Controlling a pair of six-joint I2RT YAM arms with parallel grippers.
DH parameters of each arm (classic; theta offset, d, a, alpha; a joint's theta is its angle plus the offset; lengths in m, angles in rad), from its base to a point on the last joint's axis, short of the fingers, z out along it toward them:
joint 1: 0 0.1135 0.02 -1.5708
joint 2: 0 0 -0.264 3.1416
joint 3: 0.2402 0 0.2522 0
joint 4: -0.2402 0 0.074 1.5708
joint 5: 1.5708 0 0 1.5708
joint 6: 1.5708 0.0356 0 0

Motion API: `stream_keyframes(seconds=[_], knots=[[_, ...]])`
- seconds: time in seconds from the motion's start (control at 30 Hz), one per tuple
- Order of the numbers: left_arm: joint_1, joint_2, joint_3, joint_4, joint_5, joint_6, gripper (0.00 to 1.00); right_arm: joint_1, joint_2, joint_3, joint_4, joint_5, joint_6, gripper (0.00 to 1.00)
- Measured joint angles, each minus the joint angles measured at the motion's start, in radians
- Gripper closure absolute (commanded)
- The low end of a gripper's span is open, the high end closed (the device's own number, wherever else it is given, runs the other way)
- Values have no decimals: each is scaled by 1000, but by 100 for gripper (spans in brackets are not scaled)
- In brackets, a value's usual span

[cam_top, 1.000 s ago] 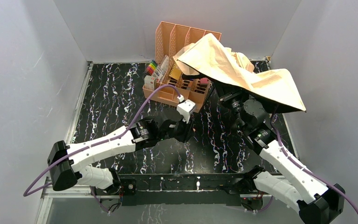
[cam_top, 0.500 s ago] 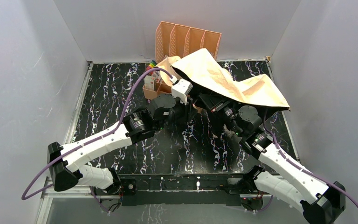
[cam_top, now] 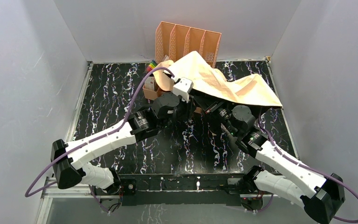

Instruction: Put away the umbrella

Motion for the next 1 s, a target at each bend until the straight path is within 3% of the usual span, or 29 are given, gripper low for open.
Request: stream_keyframes(seconds=[0.3, 0.5, 0.7, 0.83, 1.0], knots=[[-3, 31, 73, -32, 2, 15, 100, 16, -18, 92, -125, 68, -75, 100], [-29, 53, 388, -246, -45, -15, 100, 21, 40, 352, -192, 4, -164, 100], [-214, 78, 651, -475, -301, -69, 100, 59, 69, 513, -236, -153, -156, 100], [-331, 78, 704, -650, -478, -181, 100, 117, 79, 529, -286, -209, -126, 100], [-374, 66, 665, -838, -528, -379, 100, 176, 79, 473, -344, -207, -65, 100]])
